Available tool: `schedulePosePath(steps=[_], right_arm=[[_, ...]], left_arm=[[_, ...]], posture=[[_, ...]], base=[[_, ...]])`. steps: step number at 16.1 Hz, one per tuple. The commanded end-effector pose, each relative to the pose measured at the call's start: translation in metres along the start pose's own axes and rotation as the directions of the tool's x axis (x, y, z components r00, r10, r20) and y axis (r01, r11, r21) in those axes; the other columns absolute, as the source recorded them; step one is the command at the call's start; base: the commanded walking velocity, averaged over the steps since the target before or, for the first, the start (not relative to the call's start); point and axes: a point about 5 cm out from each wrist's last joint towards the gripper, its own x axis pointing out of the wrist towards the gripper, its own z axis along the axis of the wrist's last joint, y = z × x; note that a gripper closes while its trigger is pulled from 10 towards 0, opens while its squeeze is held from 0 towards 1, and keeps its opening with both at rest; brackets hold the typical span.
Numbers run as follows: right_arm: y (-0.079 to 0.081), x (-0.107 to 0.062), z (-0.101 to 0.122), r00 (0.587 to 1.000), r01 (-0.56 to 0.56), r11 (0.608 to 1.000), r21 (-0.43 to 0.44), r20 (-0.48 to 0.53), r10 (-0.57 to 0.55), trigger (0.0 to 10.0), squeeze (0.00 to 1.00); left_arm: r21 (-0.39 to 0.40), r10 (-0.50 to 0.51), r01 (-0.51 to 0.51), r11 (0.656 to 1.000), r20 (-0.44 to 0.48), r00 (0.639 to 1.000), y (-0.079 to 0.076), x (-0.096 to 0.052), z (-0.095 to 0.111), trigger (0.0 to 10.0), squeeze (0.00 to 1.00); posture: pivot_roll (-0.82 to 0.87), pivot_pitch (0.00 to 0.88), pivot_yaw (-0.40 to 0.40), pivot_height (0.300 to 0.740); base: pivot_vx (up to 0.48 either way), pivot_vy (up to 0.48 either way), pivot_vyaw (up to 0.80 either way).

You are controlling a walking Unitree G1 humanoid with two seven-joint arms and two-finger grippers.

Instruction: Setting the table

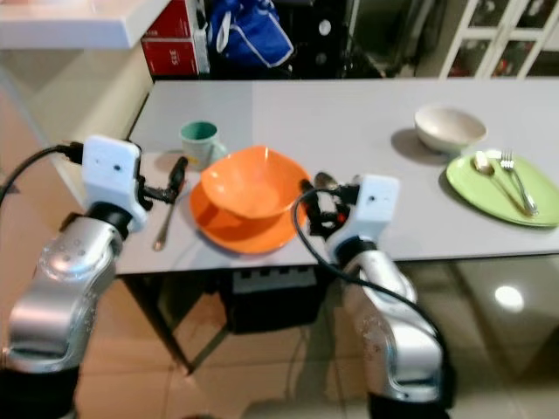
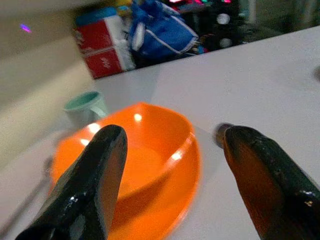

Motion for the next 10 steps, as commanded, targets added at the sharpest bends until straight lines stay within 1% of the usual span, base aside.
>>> schedulePosePath(steps=[1,10], right_arm=[[0.0037,0.0013,0.0017,1.000,-0.008,1.000,0.006,0.007,0.008,10.0,0.00],[0.0047,0.0039,0.0042,1.000,-0.015,1.000,-0.009,0.016,0.015,10.0,0.00]], left_arm=[[0.022,0.020,-0.020,1.000,0.005,1.000,0.0059,-0.0002,0.0022,10.0,0.00],[0.044,0.052,-0.052,0.998,0.007,0.999,0.0101,0.0007,0.0024,10.0,0.00]], posture=[[-0.02,0.000,0.013,0.740],[-0.01,0.000,0.002,0.740]], base=[[0.000,0.480,0.00],[0.000,0.480,0.00]])
